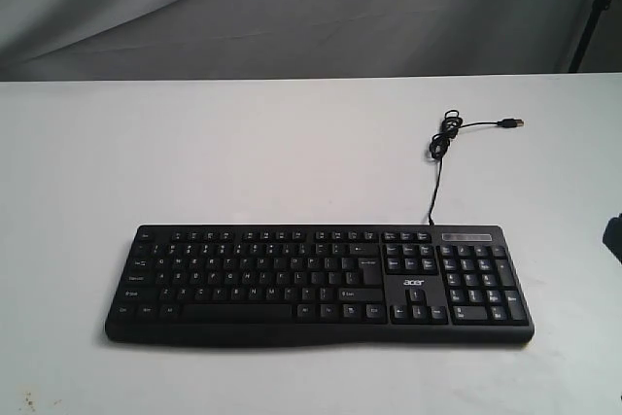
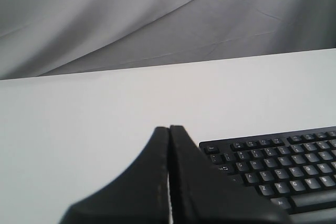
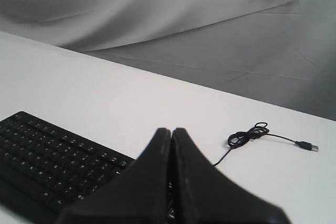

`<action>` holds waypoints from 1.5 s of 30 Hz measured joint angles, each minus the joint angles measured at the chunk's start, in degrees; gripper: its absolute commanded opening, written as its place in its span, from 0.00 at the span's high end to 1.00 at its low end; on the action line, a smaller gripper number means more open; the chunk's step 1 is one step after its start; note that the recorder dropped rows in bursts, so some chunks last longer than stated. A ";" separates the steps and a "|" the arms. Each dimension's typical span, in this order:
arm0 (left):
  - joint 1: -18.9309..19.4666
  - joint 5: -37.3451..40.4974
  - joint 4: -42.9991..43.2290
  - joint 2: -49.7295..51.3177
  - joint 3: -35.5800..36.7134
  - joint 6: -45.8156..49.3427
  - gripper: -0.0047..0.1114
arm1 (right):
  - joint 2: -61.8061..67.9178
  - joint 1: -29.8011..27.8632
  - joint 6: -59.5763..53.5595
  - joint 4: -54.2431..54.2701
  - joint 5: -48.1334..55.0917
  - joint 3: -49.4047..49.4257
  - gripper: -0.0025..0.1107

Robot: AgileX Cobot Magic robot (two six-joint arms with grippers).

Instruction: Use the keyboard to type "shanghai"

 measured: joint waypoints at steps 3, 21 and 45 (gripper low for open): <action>0.00 0.00 0.00 0.00 0.00 0.00 0.96 | -2.49 -1.36 0.00 0.00 -0.14 0.92 0.98; 0.00 0.00 0.00 0.00 0.00 0.00 0.96 | -20.43 -8.68 0.14 0.00 4.59 7.00 0.98; 0.00 0.00 0.00 0.00 0.00 0.00 0.96 | -20.65 -8.68 0.14 0.00 8.34 7.00 0.98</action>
